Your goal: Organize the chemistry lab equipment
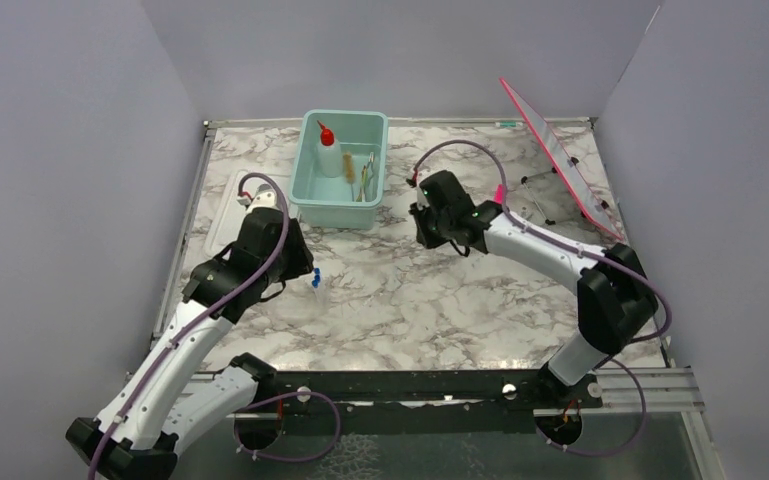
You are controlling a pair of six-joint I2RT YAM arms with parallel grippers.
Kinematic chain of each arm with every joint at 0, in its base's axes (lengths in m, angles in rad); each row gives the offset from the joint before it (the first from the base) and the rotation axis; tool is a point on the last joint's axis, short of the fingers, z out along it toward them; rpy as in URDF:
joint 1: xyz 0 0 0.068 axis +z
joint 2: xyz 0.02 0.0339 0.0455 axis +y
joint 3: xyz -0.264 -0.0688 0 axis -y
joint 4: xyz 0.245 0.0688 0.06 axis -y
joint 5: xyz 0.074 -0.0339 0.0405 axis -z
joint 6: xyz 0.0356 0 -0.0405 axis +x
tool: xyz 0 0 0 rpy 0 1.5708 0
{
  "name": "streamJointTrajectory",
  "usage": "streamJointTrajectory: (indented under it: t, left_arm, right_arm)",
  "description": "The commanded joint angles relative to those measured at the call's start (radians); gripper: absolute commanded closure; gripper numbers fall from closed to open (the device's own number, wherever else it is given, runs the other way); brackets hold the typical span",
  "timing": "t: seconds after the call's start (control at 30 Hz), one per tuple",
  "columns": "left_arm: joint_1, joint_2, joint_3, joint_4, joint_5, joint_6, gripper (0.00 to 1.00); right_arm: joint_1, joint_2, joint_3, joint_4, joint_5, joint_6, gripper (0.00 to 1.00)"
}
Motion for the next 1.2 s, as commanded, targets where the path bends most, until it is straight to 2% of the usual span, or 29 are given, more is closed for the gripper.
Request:
streamJointTrajectory:
  t: [0.0, 0.13, 0.27, 0.63, 1.17]
  left_arm:
    - [-0.002, 0.057, -0.042, -0.017, 0.077, -0.018, 0.54]
    - [-0.002, 0.101, -0.089, -0.002, 0.104, 0.008, 0.58]
    - [-0.002, 0.128, -0.130, 0.021, 0.145, 0.011, 0.67]
    - [-0.001, 0.147, -0.163, 0.081, 0.015, 0.012, 0.70]
    - [-0.001, 0.201, -0.192, 0.124, 0.011, 0.025, 0.72]
  right_arm:
    - [0.112, -0.095, -0.059, 0.229, -0.004, 0.107, 0.92]
    - [0.212, -0.151, -0.112, 0.369, 0.022, 0.106, 0.92]
    - [0.262, -0.182, -0.143, 0.481, 0.016, 0.093, 0.92]
    - [0.279, -0.210, -0.170, 0.528, -0.034, 0.063, 0.91]
    - [0.285, -0.250, -0.209, 0.523, -0.051, 0.077, 0.91]
